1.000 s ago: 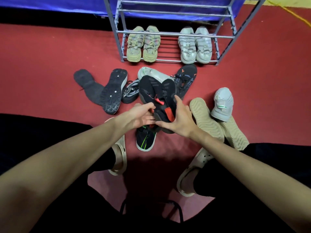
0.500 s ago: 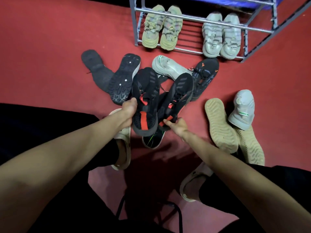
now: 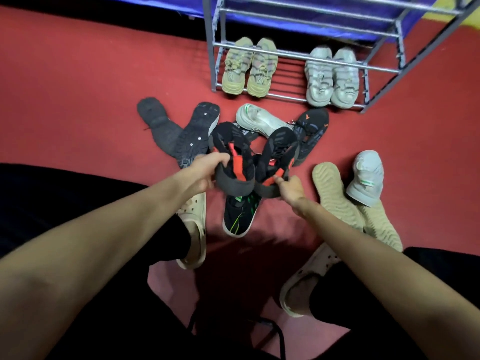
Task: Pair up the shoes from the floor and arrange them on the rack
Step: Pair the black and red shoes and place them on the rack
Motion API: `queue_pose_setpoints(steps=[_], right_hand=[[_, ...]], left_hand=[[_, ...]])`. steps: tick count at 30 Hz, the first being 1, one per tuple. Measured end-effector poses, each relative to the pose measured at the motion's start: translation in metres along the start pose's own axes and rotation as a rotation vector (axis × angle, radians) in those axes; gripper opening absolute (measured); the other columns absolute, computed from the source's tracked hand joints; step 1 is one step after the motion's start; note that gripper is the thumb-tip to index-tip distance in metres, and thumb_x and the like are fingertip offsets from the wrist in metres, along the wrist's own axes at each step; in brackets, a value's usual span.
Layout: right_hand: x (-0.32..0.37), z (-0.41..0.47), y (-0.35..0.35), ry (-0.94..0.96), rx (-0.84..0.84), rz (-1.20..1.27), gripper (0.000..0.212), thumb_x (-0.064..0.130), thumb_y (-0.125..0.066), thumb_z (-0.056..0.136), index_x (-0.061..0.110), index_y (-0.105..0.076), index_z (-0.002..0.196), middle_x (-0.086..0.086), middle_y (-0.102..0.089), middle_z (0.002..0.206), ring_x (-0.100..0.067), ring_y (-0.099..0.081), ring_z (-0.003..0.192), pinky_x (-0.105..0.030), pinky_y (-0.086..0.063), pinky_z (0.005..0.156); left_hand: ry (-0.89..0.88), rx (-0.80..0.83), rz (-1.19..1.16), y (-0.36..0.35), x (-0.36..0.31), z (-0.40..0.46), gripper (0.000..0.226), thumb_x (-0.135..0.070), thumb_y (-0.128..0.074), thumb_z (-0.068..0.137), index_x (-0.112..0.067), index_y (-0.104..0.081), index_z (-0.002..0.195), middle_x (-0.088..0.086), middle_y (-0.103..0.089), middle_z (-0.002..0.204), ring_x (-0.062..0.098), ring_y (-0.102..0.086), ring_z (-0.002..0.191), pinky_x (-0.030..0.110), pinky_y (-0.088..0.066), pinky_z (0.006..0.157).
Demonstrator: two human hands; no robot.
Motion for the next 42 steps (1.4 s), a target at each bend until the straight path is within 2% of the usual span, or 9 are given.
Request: queue_pose_setpoints(steps=[3,8,14,18,23,28,33,36,42], right_hand=[[0.029,-0.021,0.030,0.058,-0.020,0.096,0.034,0.017,-0.047,0.096,0.016,-0.058,0.065,-0.008,-0.065,0.083,-0.023,-0.058,0.075,-0.029,-0.052,0.058],[0.079,-0.036,0.072,0.161,-0.014,0.160,0.031,0.014,-0.044,0.098,0.015,-0.057,0.069,-0.003,-0.057,0.074,-0.014,-0.051,0.060,-0.014,-0.041,0.032],[0.146,-0.039,0.106,0.255,-0.023,0.115,0.035,0.017,-0.043,0.097,0.015,-0.058,0.066,-0.003,-0.057,0.068,-0.015,-0.049,0.050,-0.017,-0.040,0.031],[0.192,-0.030,0.120,0.296,-0.002,0.200,0.033,0.013,-0.042,0.098,0.014,-0.053,0.067,0.001,-0.058,0.051,-0.009,-0.052,0.035,-0.016,-0.035,0.029],[0.229,0.020,0.116,0.323,0.056,0.051,0.029,0.018,-0.042,0.099,0.009,-0.060,0.078,-0.004,-0.057,0.064,-0.006,-0.048,0.030,-0.017,-0.038,0.031],[0.246,0.073,0.106,0.275,0.102,0.122,0.034,0.016,-0.041,0.098,0.011,-0.058,0.070,0.002,-0.056,0.046,-0.002,-0.043,0.022,-0.012,-0.031,0.027],[0.251,0.134,0.088,0.315,0.063,0.220,0.042,0.017,-0.039,0.101,0.015,-0.056,0.063,0.000,-0.057,0.062,0.000,-0.053,0.036,-0.014,-0.041,0.038],[0.255,0.162,0.077,0.359,0.022,0.254,0.042,0.018,-0.040,0.100,0.017,-0.058,0.062,0.002,-0.061,0.067,-0.010,-0.056,0.059,-0.020,-0.045,0.053],[0.276,0.210,0.063,0.428,0.008,0.258,0.036,0.020,-0.038,0.101,0.019,-0.057,0.070,0.001,-0.061,0.073,-0.011,-0.055,0.064,-0.022,-0.045,0.057]], left_hand=[[-0.048,-0.001,0.021,0.002,-0.022,-0.010,0.013,-0.008,-0.052,0.053,-0.015,-0.053,0.063,0.003,-0.053,0.056,0.019,-0.052,0.050,0.024,-0.042,0.059],[-0.210,-0.020,-0.011,0.007,-0.072,-0.037,0.018,0.006,-0.047,0.072,-0.010,-0.050,0.063,0.004,-0.051,0.044,0.013,-0.048,0.029,0.017,-0.045,0.046],[-0.325,0.029,-0.021,0.007,-0.132,-0.047,0.015,0.005,-0.055,0.071,-0.001,-0.059,0.084,0.014,-0.062,0.072,0.024,-0.058,0.061,0.031,-0.052,0.065],[-0.365,0.014,-0.012,0.005,-0.179,-0.040,0.012,0.006,-0.050,0.078,-0.004,-0.051,0.071,0.004,-0.053,0.038,0.015,-0.055,0.035,0.029,-0.051,0.057],[-0.384,0.061,-0.031,-0.004,-0.220,-0.004,0.021,0.010,-0.040,0.082,-0.003,-0.051,0.071,0.004,-0.056,0.038,0.011,-0.054,0.031,0.019,-0.050,0.041],[-0.403,0.074,-0.050,-0.009,-0.249,0.061,0.017,0.008,-0.042,0.079,0.000,-0.056,0.076,0.012,-0.057,0.065,0.017,-0.057,0.045,0.025,-0.052,0.053],[-0.450,0.011,-0.158,-0.020,-0.266,0.120,0.020,0.006,-0.042,0.081,-0.006,-0.054,0.071,0.004,-0.053,0.049,0.014,-0.049,0.042,0.019,-0.046,0.047],[-0.514,-0.074,-0.177,-0.024,-0.276,0.150,0.021,0.002,-0.041,0.081,-0.010,-0.051,0.066,0.007,-0.048,0.061,0.020,-0.046,0.054,0.026,-0.040,0.058],[-0.635,-0.231,-0.082,-0.030,-0.302,0.196,0.028,-0.007,-0.037,0.086,-0.018,-0.038,0.060,0.001,-0.039,0.065,0.019,-0.037,0.070,0.031,-0.028,0.066]])
Point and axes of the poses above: each hand's wrist, its own z-axis towards the middle knuckle, its own y-axis out of the back of the hand, x = y × z, the point moved 7 cm from there along z, towards the middle knuckle
